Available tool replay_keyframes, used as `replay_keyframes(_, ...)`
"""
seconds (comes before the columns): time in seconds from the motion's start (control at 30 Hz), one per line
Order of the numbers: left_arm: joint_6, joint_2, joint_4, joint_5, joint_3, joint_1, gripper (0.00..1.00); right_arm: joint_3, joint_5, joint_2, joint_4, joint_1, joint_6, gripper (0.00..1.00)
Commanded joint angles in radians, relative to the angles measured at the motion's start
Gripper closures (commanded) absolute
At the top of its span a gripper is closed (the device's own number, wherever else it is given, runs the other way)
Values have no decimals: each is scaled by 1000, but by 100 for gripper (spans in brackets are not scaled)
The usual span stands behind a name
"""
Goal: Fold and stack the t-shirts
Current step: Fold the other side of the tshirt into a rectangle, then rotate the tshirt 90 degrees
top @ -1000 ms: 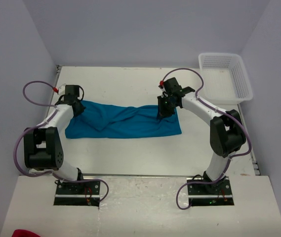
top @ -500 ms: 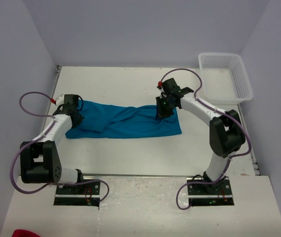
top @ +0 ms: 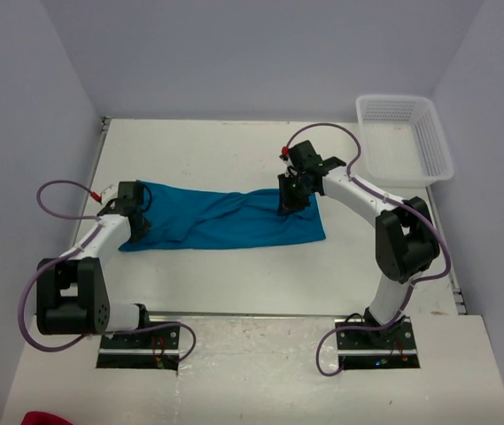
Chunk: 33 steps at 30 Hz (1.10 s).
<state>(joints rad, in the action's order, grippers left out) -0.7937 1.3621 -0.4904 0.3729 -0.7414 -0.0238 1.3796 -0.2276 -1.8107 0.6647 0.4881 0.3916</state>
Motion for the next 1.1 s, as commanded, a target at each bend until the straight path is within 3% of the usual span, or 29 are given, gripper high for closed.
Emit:
replay_keyframes(0.0, -56, -63, -11, 50, 17, 13, 100, 1, -13, 24, -19, 7, -7, 83)
replay_keyframes(0.07, -68, -90, -16, 67, 17, 42, 98, 3, -12, 19, -16, 7, -7, 83)
replay_keyframes(0.17, -85, -107, -27, 90, -4, 62, 83, 7, -4, 13, -13, 7, -10, 82)
replay_keyframes(0.2, -87, -107, -28, 93, -15, 68, 74, 12, 2, 13, -8, 7, -10, 82)
replay_keyframes(0.3, -90, -106, -40, 138, -56, 88, 63, 16, 8, 7, -4, 7, -10, 82)
replay_keyframes(0.43, -62, -38, -62, 170, -162, 97, 60, 16, 27, -10, 4, 7, -11, 82)
replay_keyframes(0.53, -53, 17, -28, 162, -203, 96, 63, 16, 34, -18, 7, 7, -11, 88)
replay_keyframes(0.6, -15, 84, -5, 133, -237, 96, 81, 13, 40, -24, 3, 7, -10, 98)
replay_keyframes(0.67, 11, 141, 6, 94, -272, 96, 100, 13, 50, -35, 0, 7, -7, 100)
replay_keyframes(0.77, 43, 291, 62, 43, -337, 96, 100, 15, 57, -83, -14, 6, 6, 100)
replay_keyframes(1.07, 50, 425, 92, 26, -383, 93, 100, 35, 63, -170, -14, 20, 46, 100)
